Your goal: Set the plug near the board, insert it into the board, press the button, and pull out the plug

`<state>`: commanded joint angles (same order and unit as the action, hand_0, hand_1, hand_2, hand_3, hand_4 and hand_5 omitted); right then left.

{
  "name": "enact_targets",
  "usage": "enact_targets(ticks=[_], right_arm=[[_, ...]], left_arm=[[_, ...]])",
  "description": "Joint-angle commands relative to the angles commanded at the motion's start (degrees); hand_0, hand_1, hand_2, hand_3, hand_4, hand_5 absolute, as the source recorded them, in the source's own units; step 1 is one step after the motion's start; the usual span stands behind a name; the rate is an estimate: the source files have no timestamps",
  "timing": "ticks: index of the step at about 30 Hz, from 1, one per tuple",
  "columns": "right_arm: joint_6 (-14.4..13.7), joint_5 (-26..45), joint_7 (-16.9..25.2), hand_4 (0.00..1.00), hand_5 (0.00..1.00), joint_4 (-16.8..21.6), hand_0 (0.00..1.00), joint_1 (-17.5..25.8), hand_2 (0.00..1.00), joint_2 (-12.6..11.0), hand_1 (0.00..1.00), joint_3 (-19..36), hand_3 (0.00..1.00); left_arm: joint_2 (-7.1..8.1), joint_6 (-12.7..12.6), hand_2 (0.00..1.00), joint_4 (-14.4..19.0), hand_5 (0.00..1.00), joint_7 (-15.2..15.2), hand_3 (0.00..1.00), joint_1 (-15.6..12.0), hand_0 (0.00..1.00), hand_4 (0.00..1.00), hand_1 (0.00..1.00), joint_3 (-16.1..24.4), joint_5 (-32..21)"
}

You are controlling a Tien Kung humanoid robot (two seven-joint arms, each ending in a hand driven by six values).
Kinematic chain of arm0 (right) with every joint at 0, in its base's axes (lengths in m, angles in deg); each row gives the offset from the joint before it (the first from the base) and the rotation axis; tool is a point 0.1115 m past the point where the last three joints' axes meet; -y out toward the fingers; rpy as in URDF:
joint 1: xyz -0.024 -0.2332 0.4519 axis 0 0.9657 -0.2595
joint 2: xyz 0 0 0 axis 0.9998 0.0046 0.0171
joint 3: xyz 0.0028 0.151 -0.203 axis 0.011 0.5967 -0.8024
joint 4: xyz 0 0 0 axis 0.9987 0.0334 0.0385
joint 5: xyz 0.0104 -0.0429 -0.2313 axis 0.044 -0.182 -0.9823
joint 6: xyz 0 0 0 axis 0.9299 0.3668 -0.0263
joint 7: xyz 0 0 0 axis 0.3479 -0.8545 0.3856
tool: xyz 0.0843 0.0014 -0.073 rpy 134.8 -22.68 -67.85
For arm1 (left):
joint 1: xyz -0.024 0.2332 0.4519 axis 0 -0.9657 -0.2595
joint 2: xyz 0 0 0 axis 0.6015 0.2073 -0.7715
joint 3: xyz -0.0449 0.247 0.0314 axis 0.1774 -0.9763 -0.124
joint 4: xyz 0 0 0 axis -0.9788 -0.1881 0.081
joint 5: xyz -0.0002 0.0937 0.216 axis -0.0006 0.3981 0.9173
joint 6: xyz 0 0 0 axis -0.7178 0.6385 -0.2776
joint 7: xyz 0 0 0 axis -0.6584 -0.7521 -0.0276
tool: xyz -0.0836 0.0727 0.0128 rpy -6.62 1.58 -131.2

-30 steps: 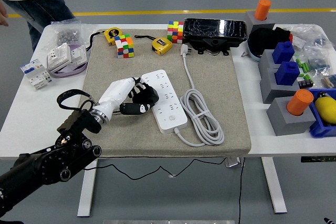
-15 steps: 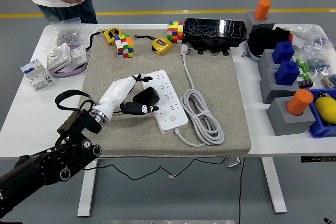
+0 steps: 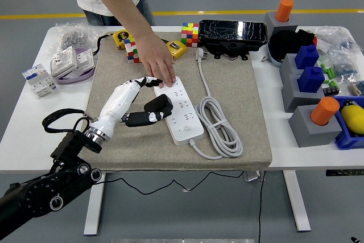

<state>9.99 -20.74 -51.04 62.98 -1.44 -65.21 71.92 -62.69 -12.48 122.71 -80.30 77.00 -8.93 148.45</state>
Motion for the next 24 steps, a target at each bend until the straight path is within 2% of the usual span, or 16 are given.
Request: enact_targets(ticks=[4,5,13,24], right_arm=[[-0.09,-0.03,0.2,0.887,0.409,0.01,0.526,-0.11,0.623,0.03,0.637,0.13,0.551],[-0.12,-0.01,0.27,0.887,0.409,0.02,0.525,-0.14,0.622,0.05,0.636,0.18,0.551],[-0.26,-0.06,0.44,0.887,0.408,0.38,0.521,-0.31,0.621,-0.24,0.636,0.07,0.55],[-0.25,-0.07,0.48,0.887,0.408,0.31,0.52,-0.16,0.621,0.04,0.635,0.37,0.55]], left_arm=[[0.39,0.41,0.769,-0.07,0.551,0.62,0.76,-0.31,0.793,0.847,0.806,-1.09,0.63],[0.35,0.54,0.8,-0.16,0.546,0.76,0.767,-0.22,0.806,0.826,0.826,-1.42,0.75],[-0.28,1.6,0.812,-0.55,0.547,2.99,0.772,1.02,0.819,0.821,0.837,-3.95,1.93],[-1.07,2.84,0.803,-1.23,0.561,5.8,0.767,1.97,0.826,0.817,0.83,-5.27,3.13]])
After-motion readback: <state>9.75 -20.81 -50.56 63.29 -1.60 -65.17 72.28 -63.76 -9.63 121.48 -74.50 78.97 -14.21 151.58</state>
